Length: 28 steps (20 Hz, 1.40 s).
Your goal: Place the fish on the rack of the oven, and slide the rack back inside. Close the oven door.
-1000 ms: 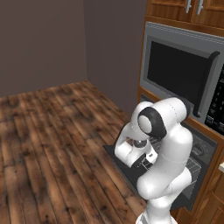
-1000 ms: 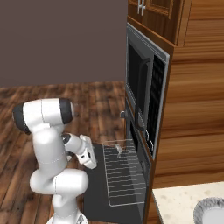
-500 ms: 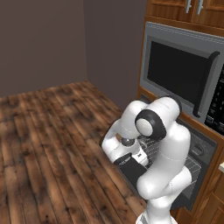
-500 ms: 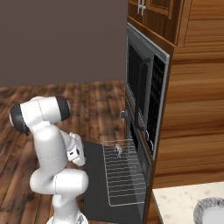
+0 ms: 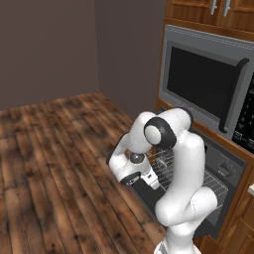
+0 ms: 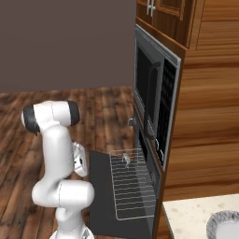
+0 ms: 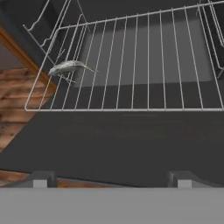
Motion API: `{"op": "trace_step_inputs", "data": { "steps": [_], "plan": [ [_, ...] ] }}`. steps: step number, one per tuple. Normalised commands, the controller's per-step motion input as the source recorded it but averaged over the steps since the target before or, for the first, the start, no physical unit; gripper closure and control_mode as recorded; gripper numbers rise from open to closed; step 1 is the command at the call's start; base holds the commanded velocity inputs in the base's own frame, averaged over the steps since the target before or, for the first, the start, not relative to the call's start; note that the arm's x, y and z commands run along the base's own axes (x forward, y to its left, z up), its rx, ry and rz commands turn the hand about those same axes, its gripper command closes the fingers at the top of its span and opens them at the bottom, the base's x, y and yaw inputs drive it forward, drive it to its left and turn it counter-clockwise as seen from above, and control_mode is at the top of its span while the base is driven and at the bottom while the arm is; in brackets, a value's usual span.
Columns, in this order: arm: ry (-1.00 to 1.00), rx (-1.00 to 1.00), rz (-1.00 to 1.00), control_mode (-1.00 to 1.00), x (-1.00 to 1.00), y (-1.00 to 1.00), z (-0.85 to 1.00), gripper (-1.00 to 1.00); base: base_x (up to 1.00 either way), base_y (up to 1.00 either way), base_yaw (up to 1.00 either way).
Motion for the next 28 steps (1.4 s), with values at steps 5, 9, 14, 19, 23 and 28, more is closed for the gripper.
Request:
{"op": "trace_step_inputs", "data": {
  "steps": [5, 9, 14, 19, 23, 28],
  "plan": [
    [-0.09, -0.01, -0.02, -1.00, 0.15, -0.05, -0.81, -1.00, 0.00, 0.00, 0.00],
    [-0.14, 0.00, 0.00, -1.00, 0.19, -0.06, -0.80, -1.00, 0.00, 0.00, 0.00],
    [-0.17, 0.00, 0.00, -1.00, 0.22, -0.17, -0.83, -1.00, 0.00, 0.00, 0.00],
    [-0.13, 0.00, -0.01, -1.00, 0.30, -0.44, -0.63, -1.00, 0.00, 0.00, 0.00],
    [-0.09, 0.00, -0.02, -1.00, 0.32, -0.45, -0.57, -1.00, 0.00, 0.00, 0.00],
    [-0.07, 0.00, -0.01, -1.00, 0.44, -0.13, -0.81, -1.00, 0.00, 0.00, 0.00]
  ]
}}
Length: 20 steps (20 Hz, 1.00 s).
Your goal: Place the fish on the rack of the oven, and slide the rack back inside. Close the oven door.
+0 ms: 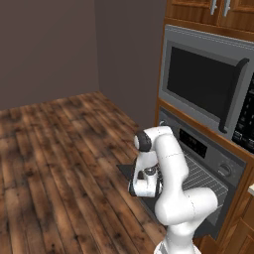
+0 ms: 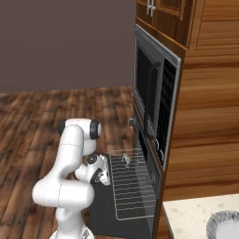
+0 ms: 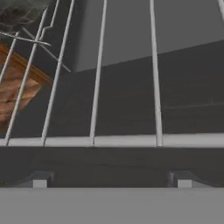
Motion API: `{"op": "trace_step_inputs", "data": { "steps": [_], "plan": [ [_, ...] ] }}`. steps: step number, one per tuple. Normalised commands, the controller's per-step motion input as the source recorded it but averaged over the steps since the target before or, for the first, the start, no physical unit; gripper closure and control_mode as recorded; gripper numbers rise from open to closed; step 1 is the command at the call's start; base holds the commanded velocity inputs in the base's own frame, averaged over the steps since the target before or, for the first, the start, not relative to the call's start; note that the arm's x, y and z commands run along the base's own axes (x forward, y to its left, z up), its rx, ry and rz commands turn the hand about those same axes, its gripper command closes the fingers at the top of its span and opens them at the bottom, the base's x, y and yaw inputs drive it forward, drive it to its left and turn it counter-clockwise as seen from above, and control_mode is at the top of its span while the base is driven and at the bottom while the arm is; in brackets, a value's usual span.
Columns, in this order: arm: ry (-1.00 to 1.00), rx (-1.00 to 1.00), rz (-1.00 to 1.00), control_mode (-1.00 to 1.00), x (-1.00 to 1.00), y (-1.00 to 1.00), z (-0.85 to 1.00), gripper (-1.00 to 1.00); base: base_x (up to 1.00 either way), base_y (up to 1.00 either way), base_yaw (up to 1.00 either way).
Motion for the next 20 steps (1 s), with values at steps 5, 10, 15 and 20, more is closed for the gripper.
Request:
{"op": "trace_step_inputs", "data": {
  "steps": [5, 10, 15, 20],
  "plan": [
    [-0.08, -0.02, 0.00, -1.00, 0.50, -0.02, -0.95, -1.00, 0.00, 0.00, 0.00],
    [-0.03, -0.01, -0.05, -1.00, 0.33, -0.45, -0.35, -1.00, 0.00, 0.00, 0.00],
    [0.00, 0.00, -0.04, -1.00, 0.35, -0.74, -0.13, -1.00, 0.00, 0.00, 0.00],
    [0.03, 0.00, -0.04, -1.00, 0.25, -0.99, -0.01, -1.00, 0.00, 0.00, 0.00]
  ]
}}
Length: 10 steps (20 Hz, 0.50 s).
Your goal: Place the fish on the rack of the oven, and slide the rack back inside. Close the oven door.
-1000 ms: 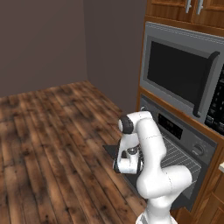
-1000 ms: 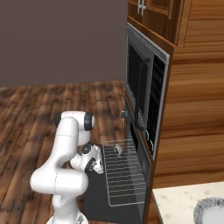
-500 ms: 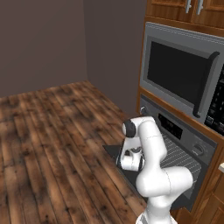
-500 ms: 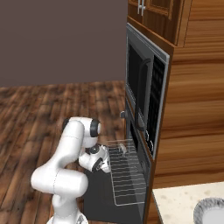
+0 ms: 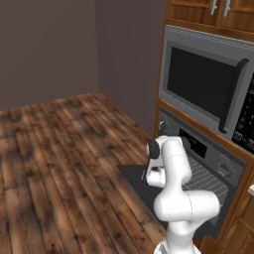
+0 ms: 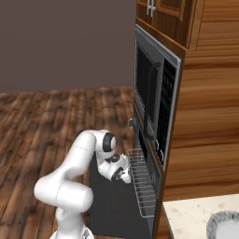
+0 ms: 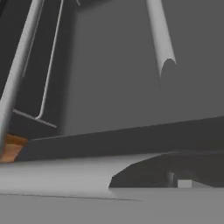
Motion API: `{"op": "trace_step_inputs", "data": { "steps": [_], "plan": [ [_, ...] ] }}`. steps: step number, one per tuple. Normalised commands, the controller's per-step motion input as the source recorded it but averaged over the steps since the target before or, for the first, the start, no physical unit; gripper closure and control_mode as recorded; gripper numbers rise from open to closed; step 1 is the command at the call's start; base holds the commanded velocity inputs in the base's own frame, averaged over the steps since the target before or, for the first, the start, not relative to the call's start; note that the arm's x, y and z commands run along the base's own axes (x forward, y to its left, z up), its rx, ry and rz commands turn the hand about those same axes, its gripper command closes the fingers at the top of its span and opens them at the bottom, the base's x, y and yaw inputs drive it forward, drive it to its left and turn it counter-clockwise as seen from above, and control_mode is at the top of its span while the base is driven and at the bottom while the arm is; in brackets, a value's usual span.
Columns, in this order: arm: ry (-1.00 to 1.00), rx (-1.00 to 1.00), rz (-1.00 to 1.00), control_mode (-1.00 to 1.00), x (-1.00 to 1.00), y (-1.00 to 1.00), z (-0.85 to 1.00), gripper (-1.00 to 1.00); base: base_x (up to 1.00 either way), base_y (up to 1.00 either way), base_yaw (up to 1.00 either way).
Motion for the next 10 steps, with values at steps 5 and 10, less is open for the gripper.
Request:
{"op": "trace_step_inputs", "data": {
  "steps": [5, 10],
  "plan": [
    [0.08, 0.00, -0.04, -1.00, 0.21, -0.97, 0.00, -1.00, 0.00, 0.00, 0.00],
    [0.09, -0.05, -0.04, -1.00, 0.08, -0.56, 0.12, -1.00, 0.00, 0.00, 0.00]
  ]
}}
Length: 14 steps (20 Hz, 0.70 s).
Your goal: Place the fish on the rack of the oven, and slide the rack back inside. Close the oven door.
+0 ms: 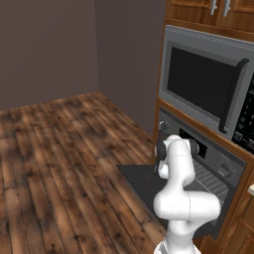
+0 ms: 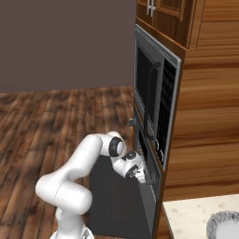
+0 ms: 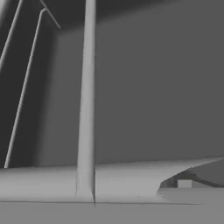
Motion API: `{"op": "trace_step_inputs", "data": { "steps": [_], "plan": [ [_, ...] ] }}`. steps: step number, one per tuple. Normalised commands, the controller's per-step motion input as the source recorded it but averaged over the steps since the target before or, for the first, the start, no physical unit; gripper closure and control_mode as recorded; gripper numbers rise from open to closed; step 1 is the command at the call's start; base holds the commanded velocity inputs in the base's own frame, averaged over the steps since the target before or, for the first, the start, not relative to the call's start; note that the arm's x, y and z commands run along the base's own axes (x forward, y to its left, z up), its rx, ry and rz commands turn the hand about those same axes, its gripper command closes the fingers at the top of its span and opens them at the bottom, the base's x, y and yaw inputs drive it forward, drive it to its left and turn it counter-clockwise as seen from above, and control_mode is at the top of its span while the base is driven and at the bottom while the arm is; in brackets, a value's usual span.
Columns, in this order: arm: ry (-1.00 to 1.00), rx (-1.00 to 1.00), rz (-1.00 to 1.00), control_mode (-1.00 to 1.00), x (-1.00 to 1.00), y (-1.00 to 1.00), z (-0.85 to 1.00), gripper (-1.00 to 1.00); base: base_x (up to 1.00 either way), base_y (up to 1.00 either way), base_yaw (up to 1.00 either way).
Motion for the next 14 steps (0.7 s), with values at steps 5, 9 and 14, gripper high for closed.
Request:
{"op": "trace_step_inputs", "data": {
  "steps": [5, 9, 14],
  "plan": [
    [0.03, -0.15, 0.00, -1.00, -0.35, 0.29, 0.39, -1.00, 0.00, 0.00, 0.00],
    [0.00, -0.21, 0.00, -1.00, -0.71, 0.70, 0.71, -1.00, 0.00, 0.00, 0.00],
    [0.00, -0.22, 0.00, -1.00, -0.83, 0.97, 0.71, -1.00, 0.00, 0.00, 0.00]
  ]
}}
